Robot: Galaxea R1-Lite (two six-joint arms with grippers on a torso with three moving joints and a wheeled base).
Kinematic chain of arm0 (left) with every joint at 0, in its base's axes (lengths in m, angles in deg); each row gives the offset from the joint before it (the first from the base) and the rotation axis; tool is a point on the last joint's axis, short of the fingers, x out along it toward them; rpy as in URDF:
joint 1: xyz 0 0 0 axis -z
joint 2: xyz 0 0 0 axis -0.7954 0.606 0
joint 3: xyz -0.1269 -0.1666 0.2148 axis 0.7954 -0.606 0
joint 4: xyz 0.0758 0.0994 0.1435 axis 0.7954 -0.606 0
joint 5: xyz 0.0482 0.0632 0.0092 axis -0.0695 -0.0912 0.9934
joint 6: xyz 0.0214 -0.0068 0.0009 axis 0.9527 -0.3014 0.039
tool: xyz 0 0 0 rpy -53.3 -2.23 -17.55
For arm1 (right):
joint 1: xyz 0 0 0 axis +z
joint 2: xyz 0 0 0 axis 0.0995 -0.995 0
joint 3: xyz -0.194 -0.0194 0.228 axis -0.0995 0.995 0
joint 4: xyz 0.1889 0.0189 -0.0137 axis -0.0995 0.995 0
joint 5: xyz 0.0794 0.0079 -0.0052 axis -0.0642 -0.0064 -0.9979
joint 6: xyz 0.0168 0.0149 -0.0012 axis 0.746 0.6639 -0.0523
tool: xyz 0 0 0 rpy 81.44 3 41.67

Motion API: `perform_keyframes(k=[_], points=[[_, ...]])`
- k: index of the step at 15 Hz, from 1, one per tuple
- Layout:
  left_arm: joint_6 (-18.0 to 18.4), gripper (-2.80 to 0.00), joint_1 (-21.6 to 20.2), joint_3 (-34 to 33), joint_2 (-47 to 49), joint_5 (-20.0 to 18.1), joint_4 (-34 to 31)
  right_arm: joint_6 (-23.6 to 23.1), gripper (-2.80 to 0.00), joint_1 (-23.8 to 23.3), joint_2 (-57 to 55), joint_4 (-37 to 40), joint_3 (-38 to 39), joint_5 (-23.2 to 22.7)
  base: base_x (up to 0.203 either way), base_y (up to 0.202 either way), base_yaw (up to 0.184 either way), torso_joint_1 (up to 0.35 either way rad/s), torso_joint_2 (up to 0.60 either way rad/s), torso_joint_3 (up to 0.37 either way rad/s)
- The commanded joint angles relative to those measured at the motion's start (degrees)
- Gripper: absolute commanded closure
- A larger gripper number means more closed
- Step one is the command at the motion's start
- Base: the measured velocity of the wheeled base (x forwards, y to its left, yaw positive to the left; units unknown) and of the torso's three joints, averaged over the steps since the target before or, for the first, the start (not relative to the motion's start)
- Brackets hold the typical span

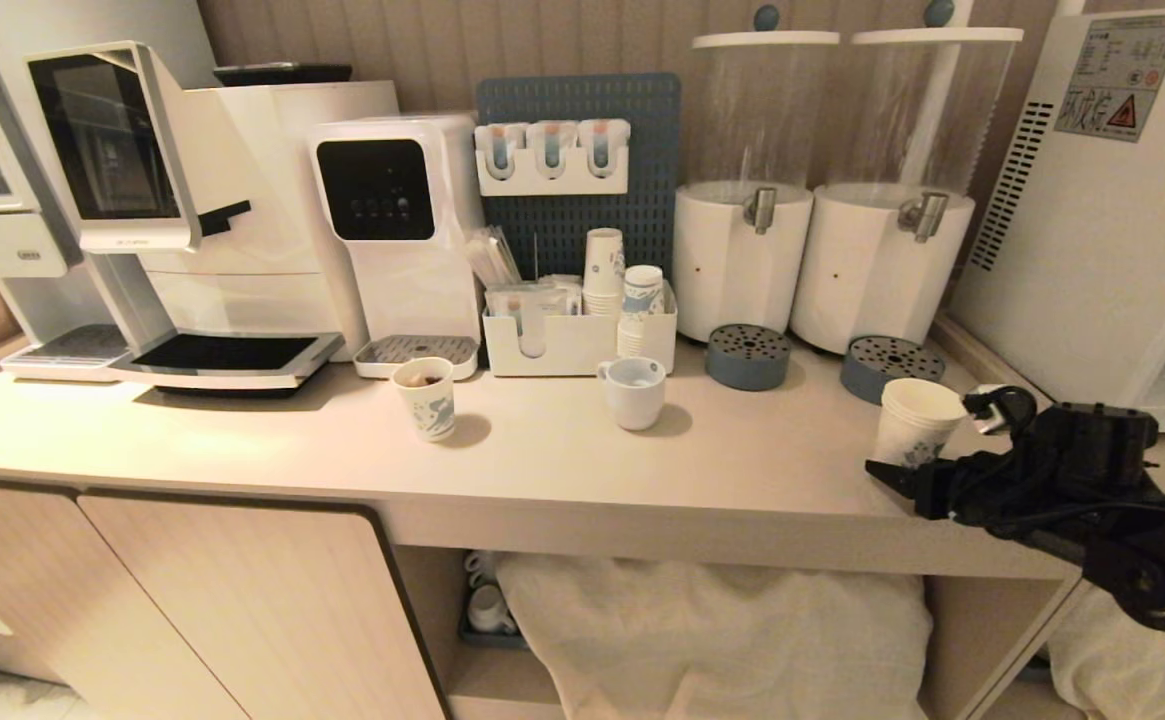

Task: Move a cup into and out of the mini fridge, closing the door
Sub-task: Place the paper cup on the table

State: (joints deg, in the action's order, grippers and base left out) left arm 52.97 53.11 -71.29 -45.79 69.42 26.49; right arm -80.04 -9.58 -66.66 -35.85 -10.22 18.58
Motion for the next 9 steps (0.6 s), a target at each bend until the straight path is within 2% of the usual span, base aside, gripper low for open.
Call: perform_keyframes(k=[1, 5, 6, 9], points=[[-0.1, 0.00, 0.0, -2.3, -0.2, 0.0, 0.1, 0.5, -2.80, 0.0, 11.2, 2.4, 1.1, -1.3, 0.000, 0.000, 0.000, 0.000, 0.00, 0.000], [-0.1, 0.00, 0.0, -2.3, -0.2, -0.1, 0.1, 1.6, -2.80, -0.1, 27.6, 13.1, 5.3, -5.1, 0.000, 0.000, 0.000, 0.000, 0.00, 0.000], [-0.2, 0.00, 0.0, -2.3, -0.2, 0.0, 0.1, 1.7, 0.00, -0.1, 30.6, 15.8, 5.8, -5.5, 0.000, 0.000, 0.000, 0.000, 0.00, 0.000], [-0.8, 0.00, 0.0, -2.3, -0.2, 0.0, 0.1, 1.8, 0.00, -0.2, 38.9, 21.2, 7.9, -5.9, 0.000, 0.000, 0.000, 0.000, 0.00, 0.000]])
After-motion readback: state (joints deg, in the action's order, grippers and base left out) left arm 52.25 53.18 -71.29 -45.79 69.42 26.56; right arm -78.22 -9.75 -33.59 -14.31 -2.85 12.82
